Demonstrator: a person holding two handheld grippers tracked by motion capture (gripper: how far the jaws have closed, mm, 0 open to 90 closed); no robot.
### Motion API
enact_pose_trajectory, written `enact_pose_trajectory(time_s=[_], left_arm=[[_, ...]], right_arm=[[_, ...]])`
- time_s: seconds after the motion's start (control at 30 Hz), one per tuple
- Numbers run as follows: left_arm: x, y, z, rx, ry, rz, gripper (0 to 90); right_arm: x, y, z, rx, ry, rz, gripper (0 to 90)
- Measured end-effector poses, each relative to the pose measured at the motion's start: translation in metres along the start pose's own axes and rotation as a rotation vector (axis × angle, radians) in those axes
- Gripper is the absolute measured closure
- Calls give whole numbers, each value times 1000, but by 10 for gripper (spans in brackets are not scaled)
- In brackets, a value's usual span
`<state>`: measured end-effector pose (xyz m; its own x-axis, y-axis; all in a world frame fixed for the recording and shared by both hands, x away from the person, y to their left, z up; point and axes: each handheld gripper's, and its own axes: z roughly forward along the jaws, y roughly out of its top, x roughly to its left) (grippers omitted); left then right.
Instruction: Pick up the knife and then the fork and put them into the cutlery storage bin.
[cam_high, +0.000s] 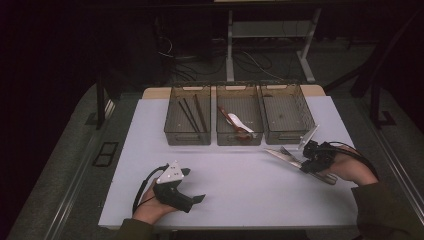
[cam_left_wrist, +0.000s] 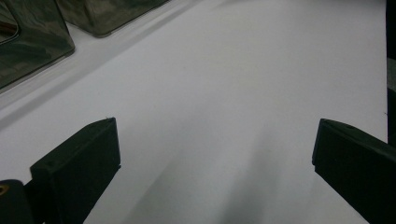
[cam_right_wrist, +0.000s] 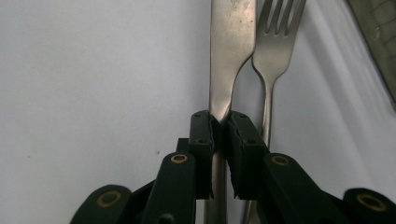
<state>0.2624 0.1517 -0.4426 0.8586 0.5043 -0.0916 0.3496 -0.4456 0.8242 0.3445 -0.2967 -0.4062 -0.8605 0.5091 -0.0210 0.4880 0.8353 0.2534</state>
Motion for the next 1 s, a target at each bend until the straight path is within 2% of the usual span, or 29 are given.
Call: enact_pose_trajectory(time_s=[0.17,0.33,0.47,0.63,0.83,1.0], left_arm=[[0,0,0,-1,1,0,0],[0,0,0,-2,3,0,0],[0,0,-1,-3,5,0,0],[0,0,-1,-6,6,2,0],[0,0,-1,-9,6,-1,0],[1,0,-1,-12,5,-4,0]], right_arm=[[-2,-8,-9,-96,5,32,804],[-5,-14,-15,-173,14,97,803],[-8,-19,-19,-245,21,121,804],[-14,-25,-24,-327,19,182,803],[-18,-30,-28,-392,25,225,803],[-20,-34,-34,-472,2,259,803]])
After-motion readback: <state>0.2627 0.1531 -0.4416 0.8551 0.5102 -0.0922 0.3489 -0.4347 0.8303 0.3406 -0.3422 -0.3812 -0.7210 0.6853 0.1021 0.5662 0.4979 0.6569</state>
